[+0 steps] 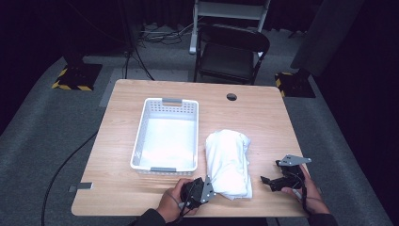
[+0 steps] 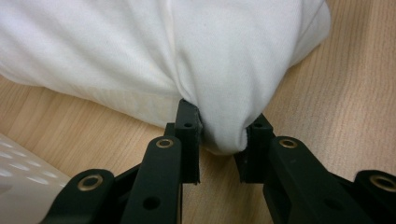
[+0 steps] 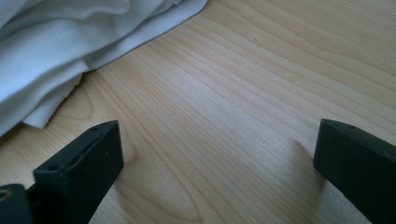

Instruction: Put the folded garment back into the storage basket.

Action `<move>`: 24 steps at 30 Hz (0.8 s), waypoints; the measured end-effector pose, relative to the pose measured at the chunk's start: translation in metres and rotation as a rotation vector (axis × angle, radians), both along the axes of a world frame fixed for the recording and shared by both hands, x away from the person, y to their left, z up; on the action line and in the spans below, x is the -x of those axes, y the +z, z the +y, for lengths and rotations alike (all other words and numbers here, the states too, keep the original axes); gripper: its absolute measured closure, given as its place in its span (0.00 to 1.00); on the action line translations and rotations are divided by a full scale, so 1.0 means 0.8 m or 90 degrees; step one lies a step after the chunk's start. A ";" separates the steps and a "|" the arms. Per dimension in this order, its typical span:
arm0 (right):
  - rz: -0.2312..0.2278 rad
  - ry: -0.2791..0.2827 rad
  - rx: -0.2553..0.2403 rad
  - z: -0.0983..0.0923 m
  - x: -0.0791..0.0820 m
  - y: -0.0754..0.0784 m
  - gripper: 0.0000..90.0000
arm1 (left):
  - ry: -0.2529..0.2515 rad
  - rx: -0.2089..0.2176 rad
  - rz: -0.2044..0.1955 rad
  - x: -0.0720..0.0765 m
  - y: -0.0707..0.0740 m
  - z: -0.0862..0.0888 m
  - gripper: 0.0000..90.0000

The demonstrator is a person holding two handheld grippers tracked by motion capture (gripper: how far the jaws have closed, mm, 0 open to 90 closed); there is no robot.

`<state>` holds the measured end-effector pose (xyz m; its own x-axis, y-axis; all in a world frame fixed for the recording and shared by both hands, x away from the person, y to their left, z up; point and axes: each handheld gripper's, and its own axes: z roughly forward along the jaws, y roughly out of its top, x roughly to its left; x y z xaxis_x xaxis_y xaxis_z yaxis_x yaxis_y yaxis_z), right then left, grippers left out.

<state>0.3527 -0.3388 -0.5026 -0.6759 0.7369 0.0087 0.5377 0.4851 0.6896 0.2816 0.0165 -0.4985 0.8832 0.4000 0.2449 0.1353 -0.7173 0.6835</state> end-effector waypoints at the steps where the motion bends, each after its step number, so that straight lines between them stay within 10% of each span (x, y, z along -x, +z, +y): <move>1: 0.000 0.002 0.002 0.001 0.000 0.000 0.03 | -0.001 0.001 0.000 -0.001 0.000 0.000 0.82; 24: -0.023 0.038 0.003 0.032 -0.001 0.024 0.04 | -0.002 0.006 0.015 -0.003 0.001 0.001 0.82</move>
<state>0.3531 -0.3129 -0.4836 -0.7184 0.6953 -0.0208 0.4821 0.5193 0.7057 0.2838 0.0173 -0.4981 0.8899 0.3994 0.2202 0.1492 -0.7111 0.6871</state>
